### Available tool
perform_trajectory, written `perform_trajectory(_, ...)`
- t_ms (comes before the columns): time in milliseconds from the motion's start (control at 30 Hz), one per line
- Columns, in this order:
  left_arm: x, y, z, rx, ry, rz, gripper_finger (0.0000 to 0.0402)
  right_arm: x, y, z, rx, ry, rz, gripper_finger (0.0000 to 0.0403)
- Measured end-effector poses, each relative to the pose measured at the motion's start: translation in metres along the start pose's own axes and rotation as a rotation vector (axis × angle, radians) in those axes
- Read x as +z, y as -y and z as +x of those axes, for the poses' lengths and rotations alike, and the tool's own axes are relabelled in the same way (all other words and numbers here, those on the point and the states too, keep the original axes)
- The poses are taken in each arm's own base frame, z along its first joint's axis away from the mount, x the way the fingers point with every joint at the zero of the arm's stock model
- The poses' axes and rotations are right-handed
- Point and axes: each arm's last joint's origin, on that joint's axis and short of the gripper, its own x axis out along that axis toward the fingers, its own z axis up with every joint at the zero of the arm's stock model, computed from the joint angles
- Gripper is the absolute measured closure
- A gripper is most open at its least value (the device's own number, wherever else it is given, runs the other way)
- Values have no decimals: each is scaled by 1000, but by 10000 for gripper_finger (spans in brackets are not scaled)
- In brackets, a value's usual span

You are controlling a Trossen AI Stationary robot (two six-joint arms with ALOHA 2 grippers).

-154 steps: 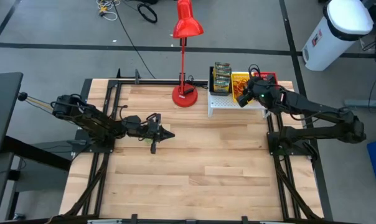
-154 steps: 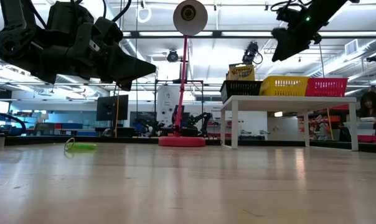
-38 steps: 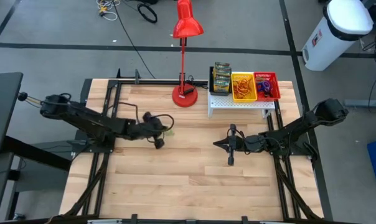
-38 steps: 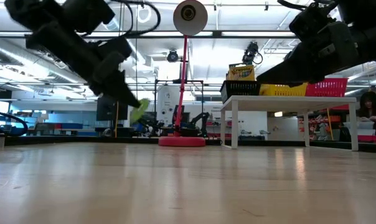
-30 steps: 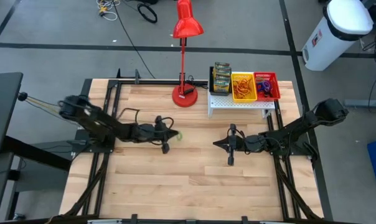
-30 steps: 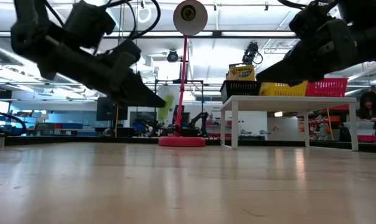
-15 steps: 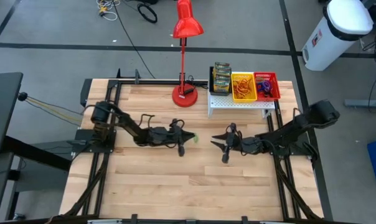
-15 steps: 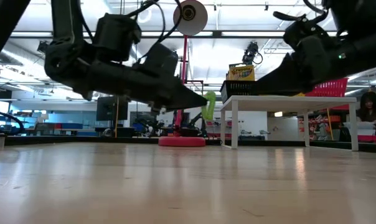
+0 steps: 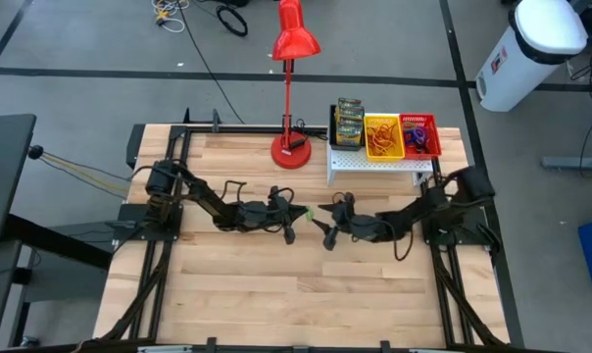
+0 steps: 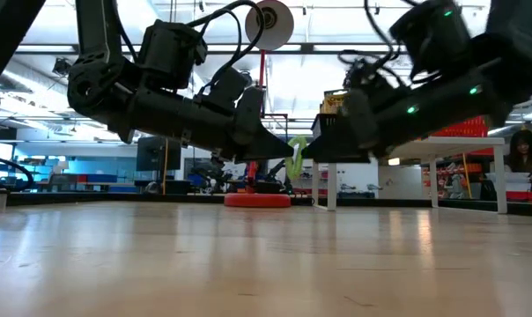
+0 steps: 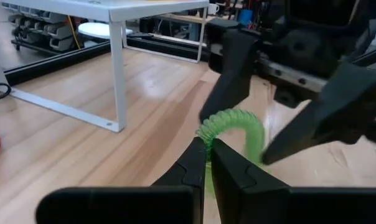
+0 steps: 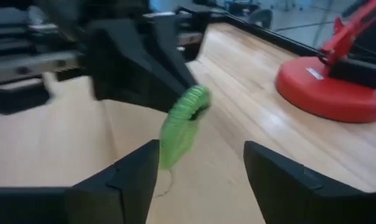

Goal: Pick & Place Office Desk Supplies
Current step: Put the green spring keychain into the red bin

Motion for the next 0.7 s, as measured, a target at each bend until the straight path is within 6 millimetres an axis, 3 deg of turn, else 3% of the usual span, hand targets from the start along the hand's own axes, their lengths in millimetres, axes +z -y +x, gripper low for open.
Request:
perform_trajectory(167, -1, 0, 0, 1, -6, -2, 383, -4, 0, 17, -2, -3, 11, 175)
perform_trajectory(500, -2, -1, 0, 13, -23, 11, 383, 0, -6, 18, 31, 36, 10, 311)
perform_trajectory(600, -3, -1, 0, 28, -21, 22, 383, -1, -8, 17, 35, 28, 1, 309)
perform_trajectory(700, -3, -1, 0, 33, -27, 27, 383, -2, -10, 15, 34, 28, -2, 281)
